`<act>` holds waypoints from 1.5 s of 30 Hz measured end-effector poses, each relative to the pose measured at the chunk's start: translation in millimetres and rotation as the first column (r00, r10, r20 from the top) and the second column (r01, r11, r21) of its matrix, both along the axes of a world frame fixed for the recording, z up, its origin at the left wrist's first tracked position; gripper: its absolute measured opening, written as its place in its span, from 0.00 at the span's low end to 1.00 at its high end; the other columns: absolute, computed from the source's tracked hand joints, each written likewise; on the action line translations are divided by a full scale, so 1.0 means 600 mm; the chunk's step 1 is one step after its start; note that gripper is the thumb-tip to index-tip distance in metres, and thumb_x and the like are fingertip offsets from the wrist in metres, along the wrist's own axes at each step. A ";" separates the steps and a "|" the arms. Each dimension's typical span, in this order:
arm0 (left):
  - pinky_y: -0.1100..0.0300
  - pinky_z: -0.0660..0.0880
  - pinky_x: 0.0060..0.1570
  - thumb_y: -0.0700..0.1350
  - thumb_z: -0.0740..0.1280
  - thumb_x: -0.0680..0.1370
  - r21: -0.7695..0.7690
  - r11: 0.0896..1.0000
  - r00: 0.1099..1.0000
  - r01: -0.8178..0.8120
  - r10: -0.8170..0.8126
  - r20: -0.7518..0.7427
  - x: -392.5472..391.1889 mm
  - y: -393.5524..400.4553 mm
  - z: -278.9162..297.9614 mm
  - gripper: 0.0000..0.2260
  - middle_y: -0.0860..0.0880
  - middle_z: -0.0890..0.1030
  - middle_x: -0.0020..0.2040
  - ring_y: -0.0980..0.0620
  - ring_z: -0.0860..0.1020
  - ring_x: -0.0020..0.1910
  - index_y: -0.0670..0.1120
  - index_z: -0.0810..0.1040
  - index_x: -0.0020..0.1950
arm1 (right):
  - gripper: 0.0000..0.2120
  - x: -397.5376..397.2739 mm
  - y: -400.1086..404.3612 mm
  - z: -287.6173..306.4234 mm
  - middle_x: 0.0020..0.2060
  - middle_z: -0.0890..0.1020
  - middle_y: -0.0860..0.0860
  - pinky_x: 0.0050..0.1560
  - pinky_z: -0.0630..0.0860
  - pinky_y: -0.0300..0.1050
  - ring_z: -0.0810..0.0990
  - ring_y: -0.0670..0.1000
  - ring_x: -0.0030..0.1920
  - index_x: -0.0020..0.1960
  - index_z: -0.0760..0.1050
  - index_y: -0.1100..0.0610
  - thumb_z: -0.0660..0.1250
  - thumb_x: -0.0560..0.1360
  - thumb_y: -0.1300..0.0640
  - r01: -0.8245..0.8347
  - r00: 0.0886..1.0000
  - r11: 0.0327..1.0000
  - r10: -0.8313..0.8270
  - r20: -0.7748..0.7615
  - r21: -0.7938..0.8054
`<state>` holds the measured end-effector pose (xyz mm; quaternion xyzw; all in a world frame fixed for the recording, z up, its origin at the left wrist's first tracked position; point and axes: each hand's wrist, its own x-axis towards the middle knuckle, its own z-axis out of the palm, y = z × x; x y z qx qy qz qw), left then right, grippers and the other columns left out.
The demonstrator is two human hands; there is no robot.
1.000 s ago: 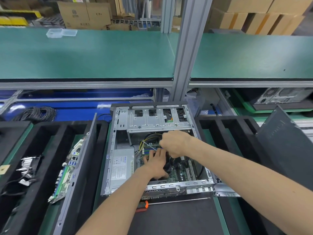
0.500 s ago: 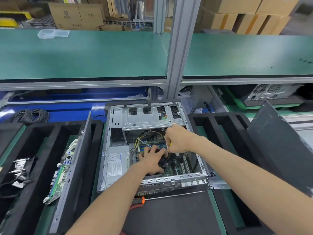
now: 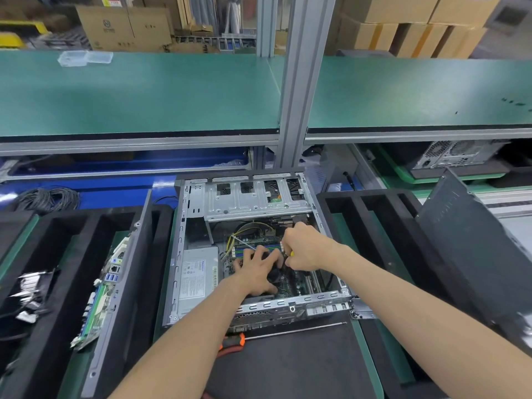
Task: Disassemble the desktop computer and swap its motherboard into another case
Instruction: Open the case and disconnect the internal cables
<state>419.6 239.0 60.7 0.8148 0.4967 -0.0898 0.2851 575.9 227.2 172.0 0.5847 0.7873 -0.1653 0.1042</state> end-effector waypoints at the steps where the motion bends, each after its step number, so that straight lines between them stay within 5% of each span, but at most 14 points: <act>1: 0.40 0.60 0.60 0.55 0.74 0.72 -0.002 1.000 1.000 0.009 -0.009 -0.013 0.001 0.001 -0.001 0.24 0.51 0.58 0.68 0.43 0.55 0.66 0.63 0.60 0.55 | 0.11 0.000 -0.001 -0.001 0.36 0.67 0.52 0.45 0.79 0.53 0.77 0.63 0.46 0.35 0.67 0.53 0.69 0.70 0.59 -0.001 1.000 1.000 0.001 -0.002 -0.003; 7: 0.35 0.54 0.67 0.56 0.74 0.73 -0.035 0.999 0.999 0.005 -0.007 -0.047 0.006 0.004 -0.003 0.25 0.51 0.55 0.72 0.41 0.50 0.71 0.64 0.69 0.67 | 0.05 -0.006 0.005 0.007 0.42 0.76 0.57 0.49 0.81 0.56 0.78 0.62 0.50 0.44 0.79 0.60 0.69 0.70 0.60 0.023 0.999 1.000 -0.022 -0.023 0.013; 12: 0.35 0.55 0.67 0.56 0.74 0.73 -0.039 0.999 0.998 0.004 -0.007 -0.063 0.007 0.004 -0.004 0.28 0.51 0.55 0.72 0.40 0.51 0.71 0.66 0.67 0.70 | 0.05 -0.009 0.005 0.007 0.44 0.76 0.58 0.48 0.81 0.57 0.79 0.63 0.50 0.45 0.78 0.61 0.68 0.70 0.61 0.016 1.000 1.000 -0.016 -0.024 0.014; 17: 0.35 0.55 0.67 0.57 0.74 0.73 -0.038 0.999 0.998 -0.009 0.006 -0.068 0.008 0.005 -0.006 0.26 0.50 0.55 0.69 0.40 0.51 0.70 0.66 0.68 0.68 | 0.05 -0.023 0.003 0.013 0.36 0.77 0.55 0.37 0.75 0.47 0.76 0.57 0.40 0.37 0.76 0.57 0.67 0.69 0.66 -0.092 0.996 0.996 0.092 0.014 -0.002; 20: 0.35 0.53 0.68 0.58 0.74 0.73 -0.034 0.999 0.997 -0.012 0.009 -0.080 0.008 0.006 -0.008 0.26 0.51 0.55 0.69 0.41 0.50 0.70 0.64 0.69 0.68 | 0.04 -0.029 0.004 0.009 0.37 0.75 0.55 0.42 0.78 0.50 0.74 0.57 0.41 0.39 0.75 0.58 0.66 0.70 0.65 -0.122 0.992 0.992 0.122 0.032 -0.020; 26: 0.35 0.52 0.68 0.57 0.74 0.72 -0.027 1.000 0.999 -0.007 0.005 -0.050 0.006 0.005 -0.010 0.25 0.51 0.55 0.72 0.42 0.50 0.71 0.65 0.70 0.67 | 0.13 -0.035 0.015 0.013 0.39 0.77 0.57 0.27 0.77 0.41 0.80 0.54 0.26 0.53 0.72 0.62 0.65 0.79 0.51 0.191 0.980 0.941 -0.167 0.106 -0.279; 30: 0.35 0.52 0.68 0.57 0.74 0.73 -0.021 1.000 0.999 -0.003 0.002 -0.050 0.008 0.006 -0.010 0.25 0.50 0.55 0.71 0.41 0.50 0.71 0.62 0.69 0.68 | 0.13 -0.040 0.005 0.019 0.49 0.76 0.57 0.40 0.73 0.50 0.74 0.57 0.43 0.59 0.72 0.59 0.66 0.77 0.54 -0.080 0.973 0.984 0.111 0.203 -0.156; 33: 0.37 0.48 0.70 0.59 0.72 0.74 -0.054 0.998 0.994 -0.033 0.028 -0.103 0.011 0.004 -0.011 0.33 0.46 0.54 0.73 0.43 0.48 0.70 0.53 0.64 0.74 | 0.16 -0.069 -0.006 0.014 0.47 0.77 0.56 0.39 0.70 0.50 0.77 0.59 0.44 0.61 0.76 0.58 0.70 0.74 0.58 -0.410 0.859 0.910 0.405 0.314 -0.053; 35: 0.38 0.47 0.71 0.60 0.72 0.74 -0.067 0.997 0.992 -0.037 0.028 -0.124 0.011 0.005 -0.011 0.34 0.46 0.53 0.75 0.42 0.47 0.71 0.52 0.64 0.75 | 0.16 -0.075 -0.005 0.010 0.44 0.76 0.56 0.37 0.70 0.50 0.75 0.57 0.41 0.60 0.75 0.59 0.70 0.73 0.61 -0.453 0.849 0.892 0.437 0.296 -0.019; 37: 0.36 0.49 0.71 0.58 0.72 0.74 -0.071 0.997 0.996 -0.028 0.022 -0.089 0.011 0.005 -0.007 0.31 0.48 0.52 0.75 0.41 0.47 0.72 0.56 0.67 0.74 | 0.07 -0.065 0.003 0.010 0.38 0.69 0.52 0.36 0.69 0.48 0.72 0.55 0.37 0.49 0.74 0.58 0.69 0.72 0.62 -0.325 0.926 0.946 0.317 0.203 0.008; 40: 0.35 0.52 0.70 0.59 0.73 0.73 -0.058 0.998 0.996 -0.022 0.017 -0.082 0.011 0.003 -0.001 0.31 0.51 0.52 0.73 0.42 0.50 0.71 0.57 0.67 0.73 | 0.11 -0.044 0.013 0.004 0.35 0.69 0.53 0.35 0.67 0.45 0.74 0.58 0.41 0.36 0.66 0.57 0.67 0.72 0.59 -0.031 0.999 0.999 0.031 -0.035 -0.013; 42: 0.35 0.52 0.71 0.60 0.73 0.72 -0.073 0.996 0.997 -0.044 0.039 -0.059 0.012 0.002 0.002 0.33 0.52 0.54 0.72 0.42 0.50 0.72 0.56 0.66 0.73 | 0.11 -0.043 0.009 -0.004 0.39 0.73 0.56 0.40 0.68 0.46 0.76 0.61 0.47 0.41 0.70 0.59 0.65 0.76 0.53 0.072 0.994 0.997 -0.072 -0.084 -0.002; 45: 0.35 0.50 0.72 0.60 0.73 0.71 -0.118 0.988 0.994 -0.101 0.104 0.016 0.012 0.000 0.011 0.33 0.52 0.56 0.73 0.42 0.50 0.74 0.55 0.66 0.73 | 0.14 -0.043 -0.003 -0.021 0.48 0.77 0.57 0.43 0.67 0.51 0.78 0.62 0.49 0.50 0.72 0.57 0.60 0.81 0.46 0.057 0.997 0.987 -0.064 0.046 0.153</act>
